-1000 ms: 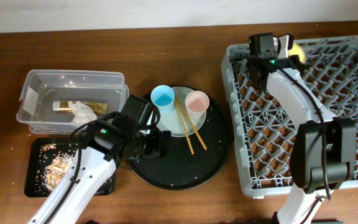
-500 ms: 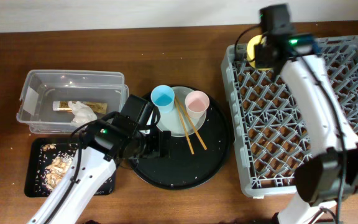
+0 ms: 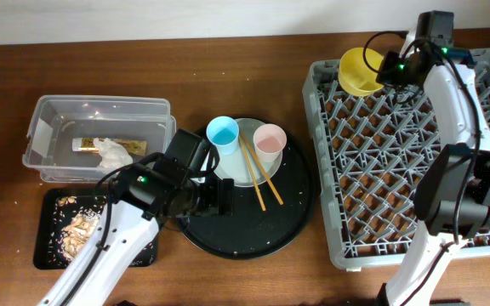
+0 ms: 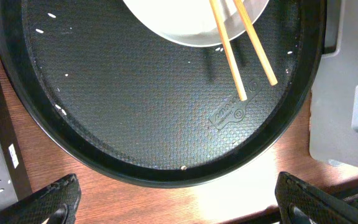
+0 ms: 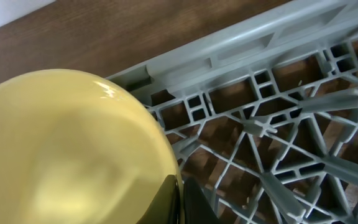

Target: Sort waste into correct bins and load items into the dishwasher rack

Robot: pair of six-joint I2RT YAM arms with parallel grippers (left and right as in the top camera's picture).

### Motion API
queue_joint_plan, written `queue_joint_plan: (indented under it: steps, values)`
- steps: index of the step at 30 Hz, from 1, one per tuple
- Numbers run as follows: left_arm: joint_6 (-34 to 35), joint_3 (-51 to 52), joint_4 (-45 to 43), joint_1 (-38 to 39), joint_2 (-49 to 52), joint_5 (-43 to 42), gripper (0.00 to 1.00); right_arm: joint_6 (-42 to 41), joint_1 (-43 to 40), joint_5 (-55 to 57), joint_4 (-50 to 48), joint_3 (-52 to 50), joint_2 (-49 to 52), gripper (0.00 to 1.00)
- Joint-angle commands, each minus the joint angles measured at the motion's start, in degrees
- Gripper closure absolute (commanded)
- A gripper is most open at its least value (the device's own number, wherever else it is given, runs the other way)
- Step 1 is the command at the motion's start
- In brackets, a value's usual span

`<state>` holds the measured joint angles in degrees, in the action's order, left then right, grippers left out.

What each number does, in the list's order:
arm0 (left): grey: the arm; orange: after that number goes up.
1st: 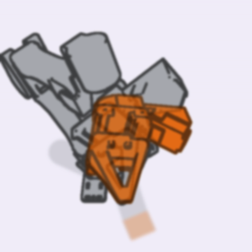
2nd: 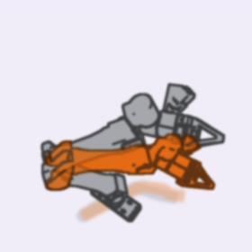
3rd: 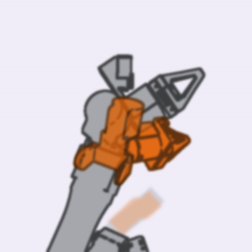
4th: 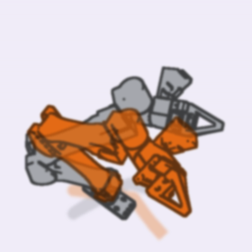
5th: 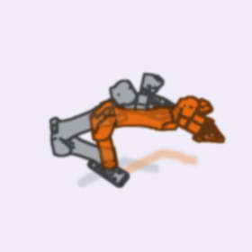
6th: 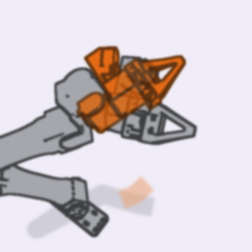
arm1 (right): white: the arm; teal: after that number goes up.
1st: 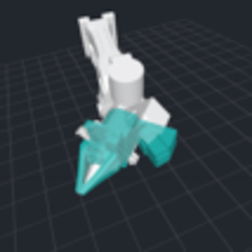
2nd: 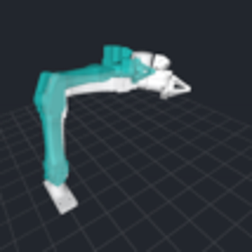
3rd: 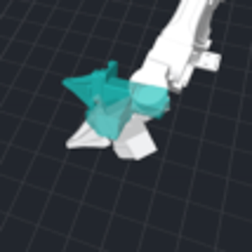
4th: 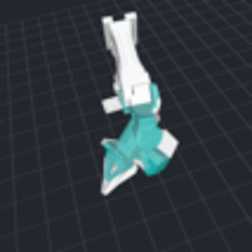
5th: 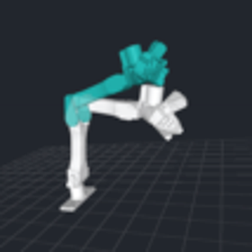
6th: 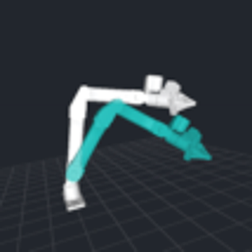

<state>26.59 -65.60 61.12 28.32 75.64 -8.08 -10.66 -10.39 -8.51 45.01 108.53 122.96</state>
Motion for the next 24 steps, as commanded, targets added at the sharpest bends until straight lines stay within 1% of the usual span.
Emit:
queue_joint_plan:
  steps: [1,2,3,4,5,6,7,8,9,11,12,13,14,16,19,24]
  values:
    - [-0.96,-0.87,0.04,-0.26,-0.66,0.44,0.01,1.86,0.15,4.02,1.25,0.35,-2.36,0.96]
    - [-0.96,-0.87,0.04,-0.26,-0.66,0.44,0.01,2.80,0.26,10.51,1.97,0.46,-5.66,0.96]
    - [-0.96,-0.87,0.04,-0.26,-0.66,0.44,0.01,4.94,0.26,19.69,3.32,0.46,-9.68,0.96]
    - [-0.96,-0.87,0.04,-0.26,-0.66,0.44,0.01,7.69,0.63,33.44,5.90,0.46,-12.70,0.96]
    - [-0.96,-0.87,0.04,-0.26,-0.66,0.44,0.01,9.86,1.18,44.54,7.91,0.44,-13.25,0.96]
    - [-0.96,-0.87,0.04,-0.26,-0.66,0.44,0.01,8.50,2.29,49.99,11.32,0.39,-13.20,0.96]
    - [-0.96,-0.87,0.04,-0.26,-0.66,0.44,0.01,8.50,3.45,52.61,13.05,0.31,-12.94,0.96]
    - [-0.96,-0.87,0.04,-0.26,-0.66,0.44,0.01,8.92,5.86,60.46,13.33,-0.94,-12.85,0.96]
    - [-0.96,-0.87,0.04,-0.26,-0.66,0.44,0.01,10.99,8.52,65.46,13.14,-2.23,-12.76,0.96]
    - [-0.96,-0.87,0.04,-0.26,-0.66,0.44,0.00,14.08,12.94,69.48,13.60,-3.10,-11.93,0.96]
    - [-0.96,-0.87,0.04,-0.26,-0.66,0.44,0.01,15.06,14.34,73.68,14.19,-3.17,-10.80,0.96]
    - [-0.96,-0.87,0.04,-0.26,-0.66,0.44,0.01,18.67,14.49,76.74,14.14,-3.17,-9.18,0.96]
    - [-0.96,-0.87,0.04,-0.26,-0.66,0.44,0.01,20.31,14.43,78.05,14.14,-3.17,-8.52,0.96]
    - [-0.96,-0.87,0.04,-0.26,-0.66,0.44,0.01,26.64,14.56,79.71,13.09,-3.17,-5.90,0.96]
    - [-0.96,-0.87,0.04,-0.26,-0.66,0.44,0.01,26.93,15.15,77.37,13.79,-3.87,-4.26,0.96]
    - [-0.96,-0.87,0.04,-0.26,-0.66,0.44,0.01,26.91,17.66,77.33,12.74,-10.23,-0.92,0.96]
